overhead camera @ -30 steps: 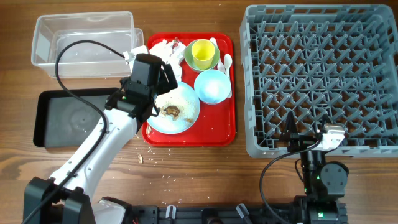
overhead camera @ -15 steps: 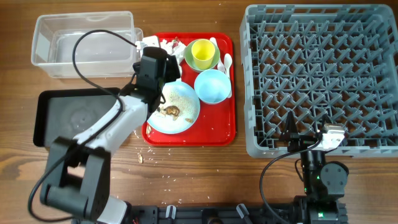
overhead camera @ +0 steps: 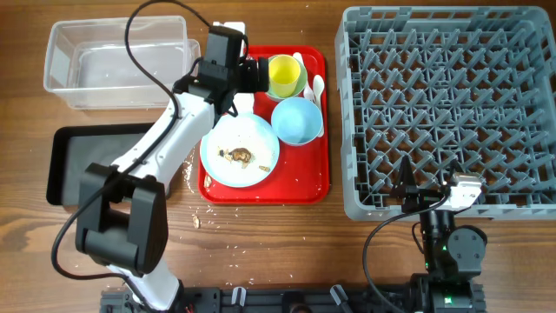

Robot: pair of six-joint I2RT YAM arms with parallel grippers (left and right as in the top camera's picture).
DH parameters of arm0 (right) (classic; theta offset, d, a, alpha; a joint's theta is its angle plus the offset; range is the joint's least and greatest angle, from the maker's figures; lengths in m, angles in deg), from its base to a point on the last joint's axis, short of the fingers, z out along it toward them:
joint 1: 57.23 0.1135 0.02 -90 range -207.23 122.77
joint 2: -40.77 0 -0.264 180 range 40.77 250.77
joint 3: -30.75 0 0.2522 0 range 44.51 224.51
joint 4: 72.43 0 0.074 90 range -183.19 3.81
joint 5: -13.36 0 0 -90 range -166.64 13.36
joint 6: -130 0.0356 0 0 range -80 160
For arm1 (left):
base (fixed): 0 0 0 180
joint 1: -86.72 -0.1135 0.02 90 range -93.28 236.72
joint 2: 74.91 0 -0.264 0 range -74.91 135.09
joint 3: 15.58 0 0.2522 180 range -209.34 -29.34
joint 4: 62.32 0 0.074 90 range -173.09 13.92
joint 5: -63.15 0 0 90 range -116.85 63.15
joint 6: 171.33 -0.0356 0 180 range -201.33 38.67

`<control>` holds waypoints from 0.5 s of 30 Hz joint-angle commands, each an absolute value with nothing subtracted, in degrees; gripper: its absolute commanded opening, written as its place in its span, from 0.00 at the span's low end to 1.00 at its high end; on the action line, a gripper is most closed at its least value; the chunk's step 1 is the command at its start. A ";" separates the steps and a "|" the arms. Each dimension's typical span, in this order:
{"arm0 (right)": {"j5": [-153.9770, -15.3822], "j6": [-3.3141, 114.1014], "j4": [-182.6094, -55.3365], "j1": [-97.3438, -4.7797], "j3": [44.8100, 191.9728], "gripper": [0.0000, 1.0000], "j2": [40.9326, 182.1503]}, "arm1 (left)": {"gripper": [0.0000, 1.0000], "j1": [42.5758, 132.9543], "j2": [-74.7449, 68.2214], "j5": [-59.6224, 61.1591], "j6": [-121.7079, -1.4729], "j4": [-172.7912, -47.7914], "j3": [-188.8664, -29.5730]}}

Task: Sort waste into correct bins and load items into the dishwasher rack
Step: 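Reach the left gripper over the red tray to the white tissue, then grasp the tissue with the left gripper and drop it into the clear bin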

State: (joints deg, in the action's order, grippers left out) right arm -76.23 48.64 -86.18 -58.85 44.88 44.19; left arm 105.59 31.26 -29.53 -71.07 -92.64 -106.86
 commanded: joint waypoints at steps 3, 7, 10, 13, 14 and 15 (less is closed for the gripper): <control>-76.78 47.66 -85.83 -59.12 44.83 1.00 44.06 | 0.97 104.80 38.67 -28.45 -72.57 -89.41 -106.86; -76.78 47.61 -85.83 -59.12 44.83 1.00 44.06 | 0.77 102.75 40.79 -28.80 -71.92 -89.63 -106.86; -76.76 47.63 -85.83 -59.12 44.83 1.00 44.06 | 0.77 102.31 43.02 -26.51 -71.92 -90.46 -106.82; -76.76 47.63 -85.83 -59.12 44.83 1.00 44.06 | 0.75 102.40 44.75 -24.72 -71.90 -90.08 -106.82; -76.78 47.63 -85.83 -59.12 44.83 1.00 44.06 | 0.75 102.40 45.07 -24.72 -71.90 -90.26 -106.82; -76.78 47.66 -85.83 -59.12 44.83 1.00 44.06 | 0.75 102.49 45.32 -24.69 -71.90 -90.52 -106.82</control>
State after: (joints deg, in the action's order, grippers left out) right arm -76.23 48.64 -86.18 -58.85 44.88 44.19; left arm 102.40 43.87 -25.94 -71.83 -90.22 -106.79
